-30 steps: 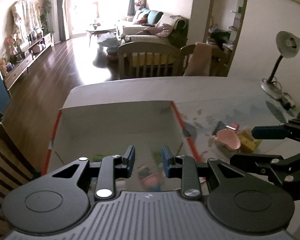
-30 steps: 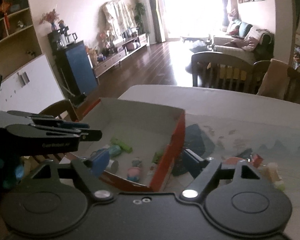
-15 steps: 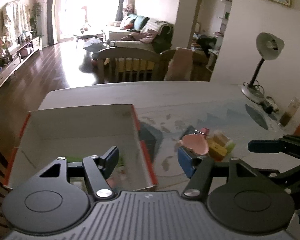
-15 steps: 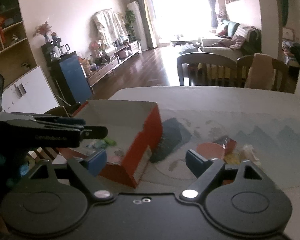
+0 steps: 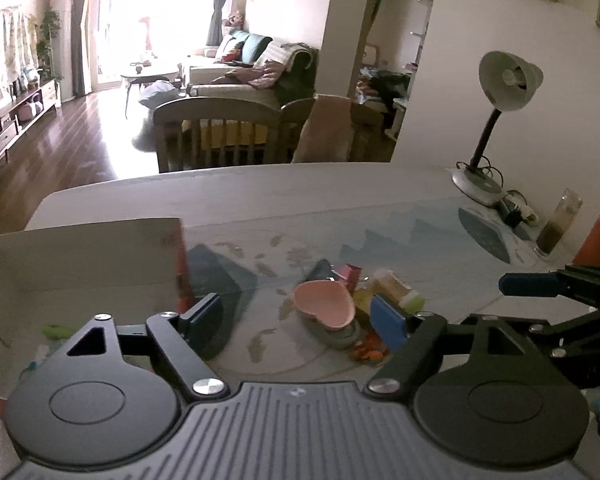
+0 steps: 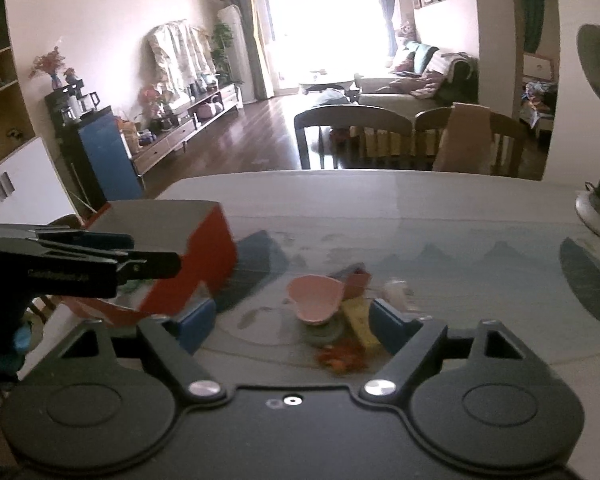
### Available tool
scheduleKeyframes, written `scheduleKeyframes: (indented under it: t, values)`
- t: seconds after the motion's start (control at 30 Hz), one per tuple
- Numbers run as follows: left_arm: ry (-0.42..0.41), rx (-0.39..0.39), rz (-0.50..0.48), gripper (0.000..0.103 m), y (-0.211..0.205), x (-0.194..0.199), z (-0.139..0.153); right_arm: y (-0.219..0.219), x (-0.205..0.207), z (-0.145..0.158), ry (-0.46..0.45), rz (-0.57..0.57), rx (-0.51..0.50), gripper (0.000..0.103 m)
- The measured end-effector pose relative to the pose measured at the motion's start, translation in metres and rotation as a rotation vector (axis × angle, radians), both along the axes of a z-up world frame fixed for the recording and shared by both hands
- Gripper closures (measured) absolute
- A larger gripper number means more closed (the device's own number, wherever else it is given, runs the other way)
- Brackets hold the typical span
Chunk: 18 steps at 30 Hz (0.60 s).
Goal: Organize rigid objects
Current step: 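Withdraw both tools from the box back to the toy cluster, then grasp the pink heart bowl with the left tool while the right tool grasps the green-lidded jar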
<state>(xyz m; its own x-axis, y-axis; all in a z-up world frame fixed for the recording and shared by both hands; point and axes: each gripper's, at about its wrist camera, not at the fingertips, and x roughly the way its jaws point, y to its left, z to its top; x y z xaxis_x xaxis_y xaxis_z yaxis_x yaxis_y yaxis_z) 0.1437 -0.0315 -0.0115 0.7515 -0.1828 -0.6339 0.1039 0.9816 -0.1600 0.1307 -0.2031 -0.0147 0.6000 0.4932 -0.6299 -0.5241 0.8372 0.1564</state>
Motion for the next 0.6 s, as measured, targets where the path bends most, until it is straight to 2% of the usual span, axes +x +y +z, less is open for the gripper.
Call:
scheduleKeyframes:
  t: [0.13, 0.2, 0.27, 0.5, 0.6]
  values:
    - [-0.005, 0.007, -0.007, 0.012, -0.024, 0.014, -0.012, -0.017, 0.018, -0.012, 0.008, -0.022, -0.02, 0.02]
    - [-0.002, 0.011, 0.002, 0.005, -0.033, 0.022, -0.019, -0.025, 0.027, -0.018, 0.013, -0.025, -0.035, 0.02]
    - [-0.007, 0.014, 0.013, 0.003, -0.041, 0.029, -0.026, -0.029, 0.037, -0.023, 0.016, -0.024, -0.051, 0.019]
    - [0.0, 0.04, 0.03, 0.002, -0.064, 0.055, -0.052, -0.044, 0.074, -0.045, 0.047, -0.033, -0.081, 0.018]
    - [0.051, 0.035, 0.017, 0.002, -0.071, 0.071, -0.069, -0.046, 0.088, -0.055, 0.057, -0.025, -0.095, 0.018]
